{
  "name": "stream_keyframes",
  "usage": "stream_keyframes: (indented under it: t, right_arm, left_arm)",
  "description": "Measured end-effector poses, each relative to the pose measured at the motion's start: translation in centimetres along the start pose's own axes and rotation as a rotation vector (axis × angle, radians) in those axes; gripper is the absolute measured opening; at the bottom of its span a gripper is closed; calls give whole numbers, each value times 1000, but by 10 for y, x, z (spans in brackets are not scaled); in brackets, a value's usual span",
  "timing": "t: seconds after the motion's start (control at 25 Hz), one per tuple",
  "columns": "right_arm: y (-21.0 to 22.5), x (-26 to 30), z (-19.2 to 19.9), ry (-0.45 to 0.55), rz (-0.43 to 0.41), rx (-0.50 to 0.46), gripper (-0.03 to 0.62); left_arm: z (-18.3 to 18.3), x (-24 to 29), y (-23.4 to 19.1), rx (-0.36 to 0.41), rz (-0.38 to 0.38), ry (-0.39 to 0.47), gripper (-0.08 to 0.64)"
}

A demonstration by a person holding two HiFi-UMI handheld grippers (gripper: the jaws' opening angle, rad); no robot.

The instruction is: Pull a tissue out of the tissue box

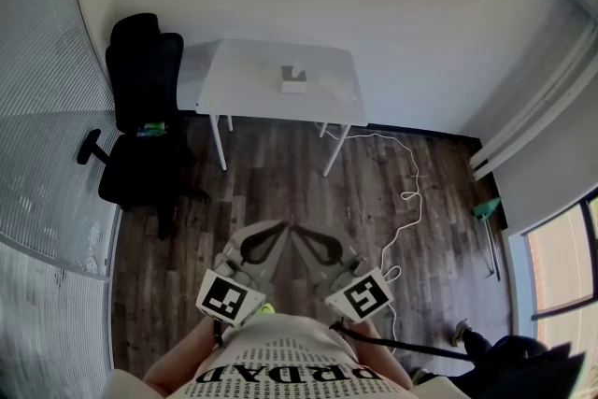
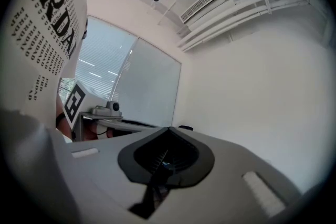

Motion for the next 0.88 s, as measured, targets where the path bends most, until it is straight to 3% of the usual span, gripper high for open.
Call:
stream_keyframes:
  t: [0.88]
  right_arm:
    - [2, 0, 14, -5, 13, 27, 8]
  left_arm:
    - [14, 3, -2, 24, 10, -39, 6]
Point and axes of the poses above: the fingertips, and each gripper's own axes: x forward along the fingers, y to its right, z out of its underside, the point moved 7 cm from there along -x, backward along the fingers, and after that the axes turned 6 degrees about -z, right-handed, at the moved point
